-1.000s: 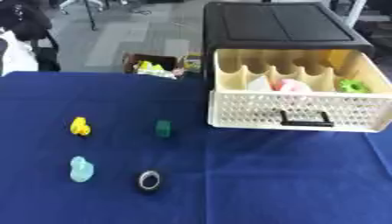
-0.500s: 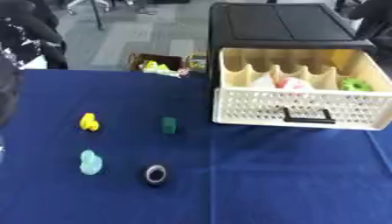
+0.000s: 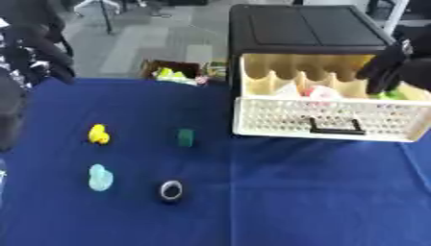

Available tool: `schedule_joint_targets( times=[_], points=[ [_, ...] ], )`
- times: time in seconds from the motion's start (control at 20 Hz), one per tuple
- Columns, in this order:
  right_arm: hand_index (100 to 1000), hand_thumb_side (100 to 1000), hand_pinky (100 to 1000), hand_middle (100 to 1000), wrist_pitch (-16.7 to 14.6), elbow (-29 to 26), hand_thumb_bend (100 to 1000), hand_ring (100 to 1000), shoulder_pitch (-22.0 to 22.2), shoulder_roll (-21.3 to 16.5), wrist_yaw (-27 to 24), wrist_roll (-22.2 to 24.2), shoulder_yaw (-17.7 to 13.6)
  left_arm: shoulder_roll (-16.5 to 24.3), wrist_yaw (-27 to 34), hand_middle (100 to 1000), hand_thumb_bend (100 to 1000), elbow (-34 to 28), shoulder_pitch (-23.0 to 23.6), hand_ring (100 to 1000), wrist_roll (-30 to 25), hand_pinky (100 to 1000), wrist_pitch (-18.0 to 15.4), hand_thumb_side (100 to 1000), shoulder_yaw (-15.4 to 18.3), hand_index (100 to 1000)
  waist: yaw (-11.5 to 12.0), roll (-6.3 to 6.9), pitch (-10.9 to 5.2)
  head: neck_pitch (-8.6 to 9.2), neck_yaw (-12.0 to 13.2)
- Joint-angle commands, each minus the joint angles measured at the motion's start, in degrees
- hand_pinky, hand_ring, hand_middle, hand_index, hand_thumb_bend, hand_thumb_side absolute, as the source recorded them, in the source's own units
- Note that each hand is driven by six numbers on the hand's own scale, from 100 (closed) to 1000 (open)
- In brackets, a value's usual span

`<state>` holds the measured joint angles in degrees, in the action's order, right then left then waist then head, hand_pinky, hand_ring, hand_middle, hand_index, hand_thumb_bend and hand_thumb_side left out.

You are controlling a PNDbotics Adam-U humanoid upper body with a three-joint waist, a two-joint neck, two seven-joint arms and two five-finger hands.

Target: Pick up objects from table and place into drawer.

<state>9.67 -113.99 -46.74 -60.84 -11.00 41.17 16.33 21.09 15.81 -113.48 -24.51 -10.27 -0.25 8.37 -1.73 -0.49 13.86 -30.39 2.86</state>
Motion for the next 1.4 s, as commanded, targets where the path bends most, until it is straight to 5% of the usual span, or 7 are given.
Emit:
schedule_joint_targets(
  times=[0.05,0.65,1.4],
  points=[
    [893,1000,734,723,0.9,-0.6,100,751,0.2,-2.2,-1.6,2.2,0.2,0.4,-0.5,546,123,-1.1,-0.1,615,-0.4,515,0.3,940,0.8,740,-0.3,0.04,-0.81,-0.13,-0.2],
    [995,1000,773,793,10.0,-0.6,100,796,-0.6,-0.7,-4.3,10.3,5.9,-0.6,-1.6,546,131,-1.1,0.6,615,-1.7,518,1.6,963,0.9,738,-0.4,-0.22,-0.14,0.61,-1.0],
    [986,1000,793,815,20.9,0.5,100,827,-2.6,3.5,0.0,10.8,13.0,-2.3,-3.3,541,138,-1.1,1.4,613,-2.3,527,3.1,998,1.5,732,0.9,-0.24,0.95,1.74,-2.3]
  ],
)
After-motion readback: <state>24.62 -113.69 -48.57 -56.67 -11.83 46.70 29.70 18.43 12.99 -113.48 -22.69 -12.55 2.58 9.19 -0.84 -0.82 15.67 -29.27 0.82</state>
